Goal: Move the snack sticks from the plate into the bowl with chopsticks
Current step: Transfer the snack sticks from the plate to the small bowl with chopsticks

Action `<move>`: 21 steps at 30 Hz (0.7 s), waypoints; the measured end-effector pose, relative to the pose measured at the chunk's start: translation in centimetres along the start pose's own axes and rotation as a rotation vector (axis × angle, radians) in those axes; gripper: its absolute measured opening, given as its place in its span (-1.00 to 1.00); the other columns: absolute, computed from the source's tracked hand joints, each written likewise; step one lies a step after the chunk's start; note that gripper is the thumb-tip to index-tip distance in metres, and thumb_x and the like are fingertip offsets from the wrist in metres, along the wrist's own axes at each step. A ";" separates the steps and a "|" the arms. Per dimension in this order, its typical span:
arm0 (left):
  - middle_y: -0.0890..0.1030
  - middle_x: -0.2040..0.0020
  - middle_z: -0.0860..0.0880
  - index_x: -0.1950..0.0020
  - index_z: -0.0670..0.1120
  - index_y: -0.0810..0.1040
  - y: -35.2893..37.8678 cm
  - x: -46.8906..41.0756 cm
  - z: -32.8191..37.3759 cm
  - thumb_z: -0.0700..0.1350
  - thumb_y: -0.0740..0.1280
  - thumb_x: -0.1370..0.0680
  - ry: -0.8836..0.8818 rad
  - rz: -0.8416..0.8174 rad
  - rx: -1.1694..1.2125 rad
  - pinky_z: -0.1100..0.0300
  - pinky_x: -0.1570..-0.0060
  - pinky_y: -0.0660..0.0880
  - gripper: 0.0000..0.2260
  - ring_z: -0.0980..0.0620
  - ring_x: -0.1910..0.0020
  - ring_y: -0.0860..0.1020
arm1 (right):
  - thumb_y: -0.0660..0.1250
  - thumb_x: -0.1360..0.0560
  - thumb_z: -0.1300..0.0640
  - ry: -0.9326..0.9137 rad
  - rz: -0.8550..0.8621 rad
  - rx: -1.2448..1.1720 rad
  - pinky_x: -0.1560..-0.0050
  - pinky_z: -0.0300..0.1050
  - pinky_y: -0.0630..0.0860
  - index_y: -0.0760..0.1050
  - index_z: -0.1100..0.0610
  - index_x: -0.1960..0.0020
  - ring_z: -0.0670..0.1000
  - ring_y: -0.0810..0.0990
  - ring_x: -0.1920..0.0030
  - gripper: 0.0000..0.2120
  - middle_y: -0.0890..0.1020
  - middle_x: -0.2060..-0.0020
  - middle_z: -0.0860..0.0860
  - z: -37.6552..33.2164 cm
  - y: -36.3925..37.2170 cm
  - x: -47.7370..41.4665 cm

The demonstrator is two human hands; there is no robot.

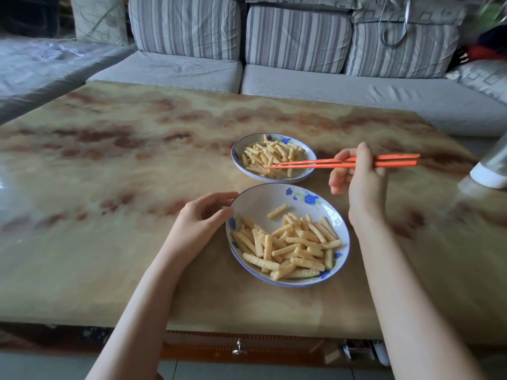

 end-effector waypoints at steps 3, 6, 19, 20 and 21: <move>0.68 -0.04 0.15 -0.17 0.08 0.63 0.0 0.0 0.0 -0.02 0.30 -0.40 -0.001 0.001 -0.003 0.12 -0.19 0.52 -0.65 0.24 -0.05 0.61 | 0.03 -0.65 0.09 -0.011 -0.027 0.008 0.57 -0.23 0.31 0.45 0.16 0.30 -0.01 0.38 0.64 -0.58 0.47 0.65 0.02 0.2 0.3 0.0; 0.68 -0.03 0.16 -0.17 0.07 0.64 0.0 0.0 0.1 -0.03 0.30 -0.40 -0.001 -0.001 0.000 0.13 -0.19 0.52 -0.65 0.24 -0.05 0.61 | 0.02 -0.66 0.10 -0.057 -0.019 -0.005 0.56 -0.22 0.31 0.43 0.15 0.29 0.00 0.37 0.63 -0.59 0.46 0.65 0.01 -1.0 -0.3 -0.1; 0.69 -0.03 0.15 -0.16 0.10 0.64 0.0 0.1 0.0 -0.01 0.30 -0.40 -0.010 0.001 -0.015 0.08 -0.21 0.51 -0.65 0.21 -0.06 0.61 | 0.03 -0.65 0.09 0.006 -0.286 0.212 0.62 -0.32 0.15 0.44 0.20 0.29 -0.03 0.23 0.68 -0.59 0.34 0.71 0.03 -4.1 -2.9 -0.5; 0.69 -0.03 0.15 -0.16 0.10 0.64 0.0 0.1 0.1 -0.01 0.30 -0.40 -0.011 0.002 -0.015 0.08 -0.21 0.51 -0.65 0.22 -0.06 0.61 | 0.02 -0.65 0.09 0.017 -0.301 0.230 0.63 -0.32 0.14 0.44 0.21 0.28 -0.03 0.24 0.68 -0.59 0.35 0.71 0.03 -3.8 -2.7 -0.4; 0.69 -0.03 0.15 -0.16 0.09 0.63 0.0 0.2 0.2 -0.01 0.29 -0.40 -0.012 0.003 -0.014 0.09 -0.21 0.51 -0.65 0.23 -0.05 0.61 | 0.02 -0.65 0.09 0.030 -0.313 0.244 0.62 -0.32 0.14 0.45 0.21 0.28 -0.03 0.24 0.68 -0.59 0.36 0.70 0.03 -3.3 -2.5 -0.3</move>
Point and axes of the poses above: each hand's wrist, its own x-axis away from the middle knuckle, its own y-axis out of the palm, z = x × y, the point moved 7 cm from there along -x, towards the middle knuckle
